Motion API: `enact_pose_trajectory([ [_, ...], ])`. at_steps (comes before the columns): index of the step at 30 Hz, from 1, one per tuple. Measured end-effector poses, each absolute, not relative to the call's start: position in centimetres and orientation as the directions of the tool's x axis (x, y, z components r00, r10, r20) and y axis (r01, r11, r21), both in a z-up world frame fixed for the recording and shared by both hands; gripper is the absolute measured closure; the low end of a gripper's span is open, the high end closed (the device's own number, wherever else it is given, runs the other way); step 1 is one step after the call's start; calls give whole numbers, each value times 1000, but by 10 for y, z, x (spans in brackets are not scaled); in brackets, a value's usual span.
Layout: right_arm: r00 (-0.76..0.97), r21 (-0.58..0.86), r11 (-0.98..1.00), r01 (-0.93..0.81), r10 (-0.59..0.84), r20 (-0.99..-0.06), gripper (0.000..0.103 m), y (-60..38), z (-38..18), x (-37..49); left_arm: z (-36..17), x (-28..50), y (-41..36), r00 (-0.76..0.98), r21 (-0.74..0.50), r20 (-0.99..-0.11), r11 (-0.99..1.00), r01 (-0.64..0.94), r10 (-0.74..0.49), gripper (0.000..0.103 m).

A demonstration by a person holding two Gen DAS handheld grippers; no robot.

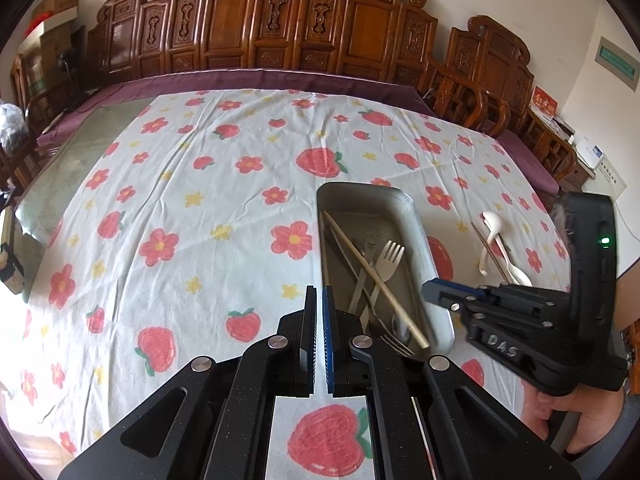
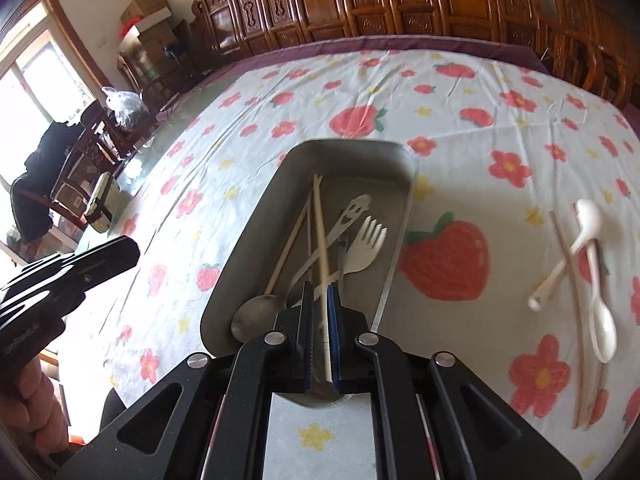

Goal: Organize utensils
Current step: 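Lower the light chopstick into the tray with the right tool and open it, then grasp the white plastic spoon by its bowl with the right tool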

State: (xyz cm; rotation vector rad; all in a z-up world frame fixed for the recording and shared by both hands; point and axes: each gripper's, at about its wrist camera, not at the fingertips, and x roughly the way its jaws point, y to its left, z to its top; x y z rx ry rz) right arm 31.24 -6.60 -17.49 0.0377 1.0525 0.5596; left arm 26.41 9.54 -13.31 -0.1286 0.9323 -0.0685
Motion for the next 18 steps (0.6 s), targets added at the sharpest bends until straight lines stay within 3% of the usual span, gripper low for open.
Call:
enact_pose_trajectory([
  [5,432,235,879,-414,417,-800,94,-106,-161,300,-132,264,83,591,-142,-796,990,27,-130,98],
  [6,444,220,886,-408,403,-800,94,-117,-160,296,-132,264,80,590,-141,-796,989,34,-134,94],
  [7,454,209,892,-401,392,-800,94,-127,-159,294,-132,264,76,590,-141,-795,989,42,-138,80],
  [8,467,193,900,-391,375,-801,94,-142,-158,290,-132,264,73,592,-142,-793,989,49,-144,74],
  [10,483,162,915,-368,338,-808,91,-166,-159,285,-133,264,65,591,-139,-793,988,63,-149,72],
  [12,495,143,931,-337,304,-814,85,-192,-162,282,-136,265,56,582,-144,-797,987,77,-162,65],
  [16,507,118,956,-270,245,-826,84,-238,-171,280,-141,268,35,571,-149,-800,983,107,-184,51],
  [18,508,115,964,-239,225,-831,79,-258,-176,281,-143,269,27,565,-150,-803,981,119,-191,48],
])
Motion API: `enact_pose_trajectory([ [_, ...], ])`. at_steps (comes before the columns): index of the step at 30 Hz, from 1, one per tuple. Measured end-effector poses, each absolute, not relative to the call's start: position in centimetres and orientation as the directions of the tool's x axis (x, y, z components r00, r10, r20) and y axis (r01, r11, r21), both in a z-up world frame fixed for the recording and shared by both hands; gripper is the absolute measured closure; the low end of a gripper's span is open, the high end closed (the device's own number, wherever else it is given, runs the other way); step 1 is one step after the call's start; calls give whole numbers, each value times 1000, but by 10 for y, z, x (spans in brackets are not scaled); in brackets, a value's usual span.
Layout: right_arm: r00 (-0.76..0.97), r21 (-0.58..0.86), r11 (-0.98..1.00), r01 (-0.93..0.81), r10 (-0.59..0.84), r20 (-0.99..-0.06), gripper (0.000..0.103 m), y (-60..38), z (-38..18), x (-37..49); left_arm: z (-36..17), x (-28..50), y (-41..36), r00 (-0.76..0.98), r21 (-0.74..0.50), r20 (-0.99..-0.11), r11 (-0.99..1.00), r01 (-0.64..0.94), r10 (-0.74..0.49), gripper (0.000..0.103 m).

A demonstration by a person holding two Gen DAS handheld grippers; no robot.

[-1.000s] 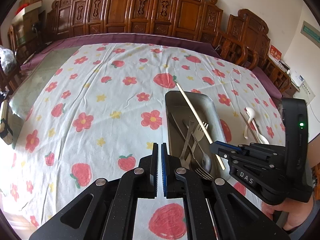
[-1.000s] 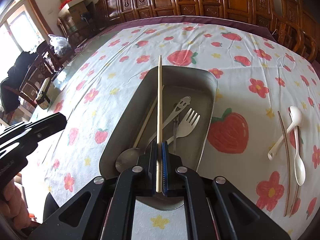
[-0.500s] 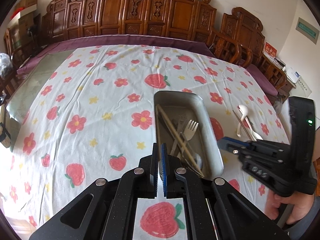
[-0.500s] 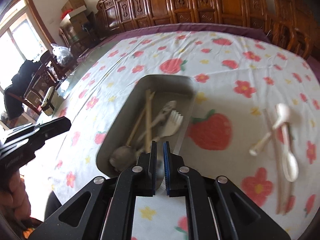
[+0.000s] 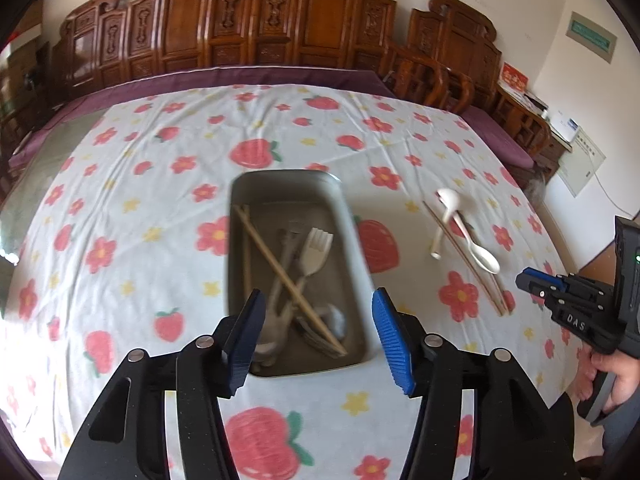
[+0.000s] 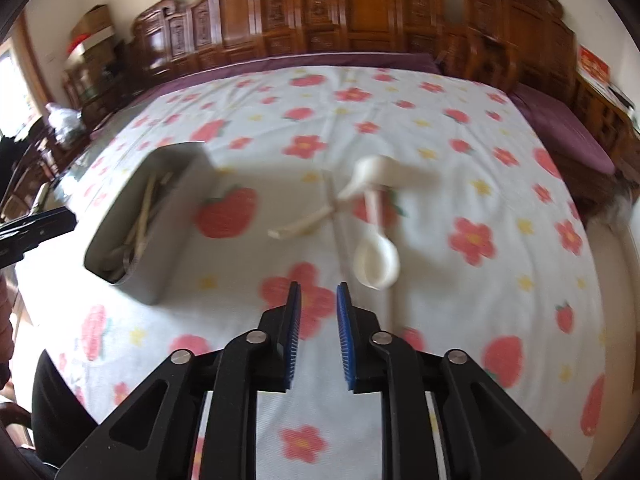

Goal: Organize utensils
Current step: 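Grasp the white plastic spoon by its bowl with the right tool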

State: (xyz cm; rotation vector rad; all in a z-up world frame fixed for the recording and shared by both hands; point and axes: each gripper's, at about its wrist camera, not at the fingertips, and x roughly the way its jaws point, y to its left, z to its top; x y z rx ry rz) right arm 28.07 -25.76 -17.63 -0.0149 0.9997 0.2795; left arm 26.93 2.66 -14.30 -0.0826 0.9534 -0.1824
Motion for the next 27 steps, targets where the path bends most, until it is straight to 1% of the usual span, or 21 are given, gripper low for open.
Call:
enact_pose_trajectory([
  [1,509,110,967,-230,216,-833,74,-264,-179,282,-144,270,22,562,-150,-804,981,124,-195,43],
  [2,510,104,969,-224,207,-835,72,-268,-181,283,-146,270,17,561,-149,-804,980,129,-196,37],
  [5,501,90,973,-212,187,-845,72,-278,-192,292,-149,270,4,553,-152,-807,977,147,-209,35],
  [7,487,100,971,-217,197,-851,72,-281,-199,300,-151,269,-4,547,-150,-809,975,161,-215,31],
  [9,473,107,975,-197,190,-861,72,-284,-208,310,-152,268,-10,549,-146,-807,975,169,-216,30],
  [14,452,126,978,-169,190,-871,72,-289,-222,333,-156,266,-24,541,-151,-810,972,181,-226,20],
  [19,404,163,976,-147,210,-890,72,-287,-238,350,-161,262,-37,526,-138,-819,969,207,-229,20],
  [20,397,165,976,-143,209,-894,74,-287,-240,351,-161,261,-39,523,-137,-820,968,211,-230,20],
  [23,381,168,977,-131,206,-901,87,-286,-244,354,-163,258,-45,516,-134,-824,965,223,-234,20],
  [24,379,169,977,-133,208,-901,89,-285,-243,354,-163,257,-46,515,-132,-824,965,227,-234,20],
  [26,384,164,977,-133,203,-901,96,-285,-240,353,-163,255,-49,513,-128,-826,964,233,-234,20],
  [27,387,166,978,-126,202,-899,97,-287,-238,352,-163,254,-51,512,-127,-826,964,235,-234,20],
])
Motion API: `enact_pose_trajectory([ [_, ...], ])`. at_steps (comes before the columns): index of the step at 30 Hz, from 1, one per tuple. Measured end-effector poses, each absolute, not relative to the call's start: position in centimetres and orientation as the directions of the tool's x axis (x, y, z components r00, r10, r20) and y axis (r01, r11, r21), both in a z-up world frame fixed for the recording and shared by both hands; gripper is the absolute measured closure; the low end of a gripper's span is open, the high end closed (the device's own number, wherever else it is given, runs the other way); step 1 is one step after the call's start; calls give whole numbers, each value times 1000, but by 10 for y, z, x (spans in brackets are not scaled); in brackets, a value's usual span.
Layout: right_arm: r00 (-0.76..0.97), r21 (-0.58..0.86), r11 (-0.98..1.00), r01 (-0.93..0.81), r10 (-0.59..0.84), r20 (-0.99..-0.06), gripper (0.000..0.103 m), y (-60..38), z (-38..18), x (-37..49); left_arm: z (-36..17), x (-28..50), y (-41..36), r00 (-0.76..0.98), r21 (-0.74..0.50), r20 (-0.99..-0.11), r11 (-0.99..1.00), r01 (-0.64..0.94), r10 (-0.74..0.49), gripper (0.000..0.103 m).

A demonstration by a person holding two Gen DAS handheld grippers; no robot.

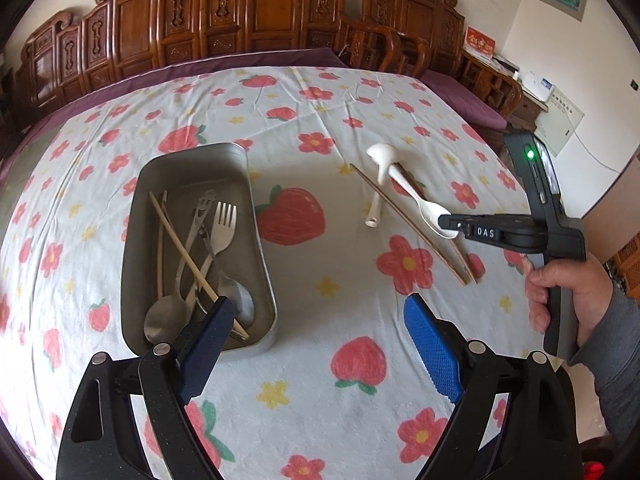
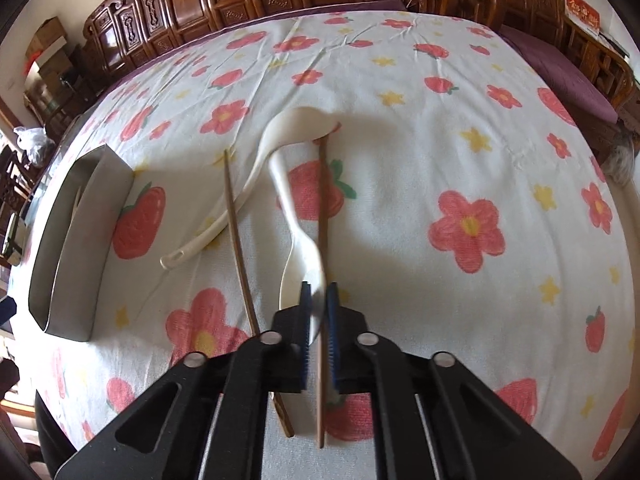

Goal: Organize utensils
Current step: 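Grasp the white plastic spoon by its bowl with the right tool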

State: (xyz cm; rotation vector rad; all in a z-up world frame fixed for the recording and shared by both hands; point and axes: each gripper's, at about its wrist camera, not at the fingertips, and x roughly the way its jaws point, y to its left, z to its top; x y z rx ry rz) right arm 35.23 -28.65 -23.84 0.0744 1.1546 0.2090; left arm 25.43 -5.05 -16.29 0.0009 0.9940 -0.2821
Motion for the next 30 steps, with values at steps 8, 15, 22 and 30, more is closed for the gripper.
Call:
enact_pose_trajectory([
  [8,421,167,982,-83,187,-887,98,-306,-218,324,-161,254,-65,509,-113,-829,961,252,-231,20],
  [15,461,154,987,-49,159,-873,98,-338,-204,288,-168,261,-92,494,-104,-839,958,266,-228,20],
  [22,496,193,980,-42,188,-848,98,-356,-200,260,-180,270,-130,488,-76,-847,956,283,-212,20],
  [30,517,187,980,-62,192,-834,98,-360,-192,250,-199,293,-167,473,-50,-860,955,291,-189,20],
])
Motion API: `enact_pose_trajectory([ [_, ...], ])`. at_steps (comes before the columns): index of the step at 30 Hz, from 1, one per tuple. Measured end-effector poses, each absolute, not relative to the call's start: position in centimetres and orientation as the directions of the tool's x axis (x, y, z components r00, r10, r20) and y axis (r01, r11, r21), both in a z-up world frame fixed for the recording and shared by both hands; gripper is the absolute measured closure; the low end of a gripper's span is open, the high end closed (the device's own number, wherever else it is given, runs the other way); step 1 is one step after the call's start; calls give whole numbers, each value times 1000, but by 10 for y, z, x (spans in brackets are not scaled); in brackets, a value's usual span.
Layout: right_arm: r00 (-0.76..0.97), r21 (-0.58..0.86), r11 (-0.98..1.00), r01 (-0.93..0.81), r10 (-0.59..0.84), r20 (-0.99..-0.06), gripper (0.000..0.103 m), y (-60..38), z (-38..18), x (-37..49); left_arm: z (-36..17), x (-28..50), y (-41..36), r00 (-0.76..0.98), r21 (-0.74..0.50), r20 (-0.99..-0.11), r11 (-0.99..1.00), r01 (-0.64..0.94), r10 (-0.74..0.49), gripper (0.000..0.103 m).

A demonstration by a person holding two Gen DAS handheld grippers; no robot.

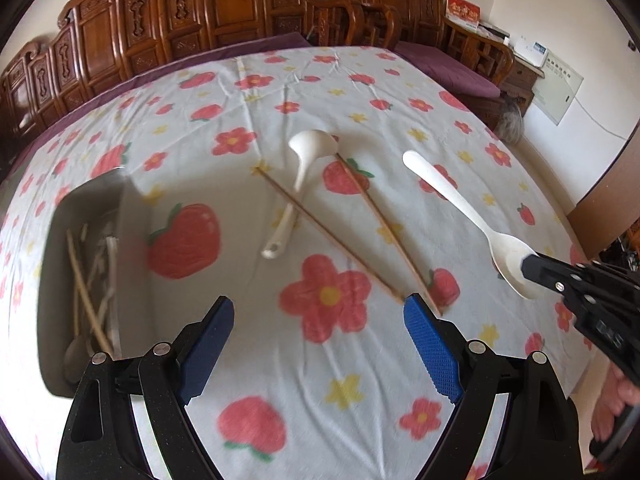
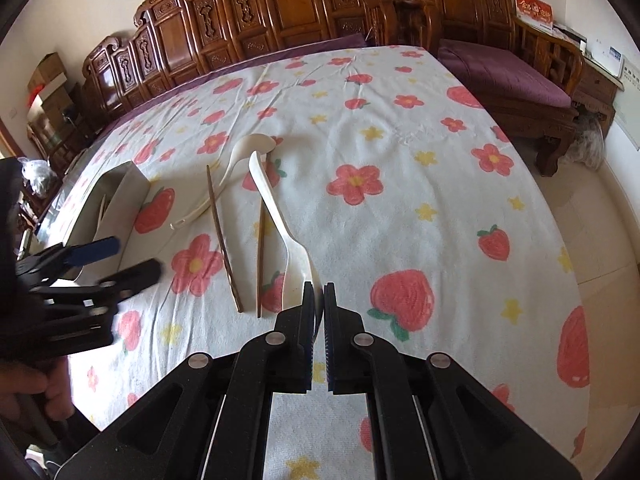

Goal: Organize utensils
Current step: 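Grasp the white plastic spoon by its bowl with the right tool, then grasp a dark brown chopstick with the left tool while the right tool holds the white spoon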

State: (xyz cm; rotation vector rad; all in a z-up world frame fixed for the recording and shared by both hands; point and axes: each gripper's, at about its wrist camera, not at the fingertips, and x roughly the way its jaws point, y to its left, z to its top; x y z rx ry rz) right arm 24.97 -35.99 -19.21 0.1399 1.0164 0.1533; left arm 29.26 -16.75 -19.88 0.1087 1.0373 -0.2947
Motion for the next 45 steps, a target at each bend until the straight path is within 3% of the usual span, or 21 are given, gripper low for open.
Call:
enact_pose_trajectory([
  [9,525,205,978,-40,195,-828,98,-374,-196,244,-222,323,-192,439,-31,-885,959,280,-157,21],
  [11,525,219,975,-36,205,-826,98,-376,-199,243,-225,328,-195,433,-20,-889,959,284,-147,33],
  [18,525,216,976,-30,199,-827,98,-381,-204,244,-234,349,-200,390,-10,-914,967,253,-111,53],
  [20,536,205,979,-24,185,-824,98,-385,-202,244,-238,355,-201,379,5,-921,971,238,-88,64],
  [27,549,196,980,-23,176,-817,98,-391,-196,244,-243,370,-203,338,2,-939,979,203,-68,65],
  [32,549,195,980,-31,180,-816,98,-390,-195,241,-241,370,-197,311,-17,-948,987,159,-66,95],
  [45,541,179,982,-56,180,-821,98,-377,-198,241,-217,319,-185,329,-36,-938,975,220,-109,98],
])
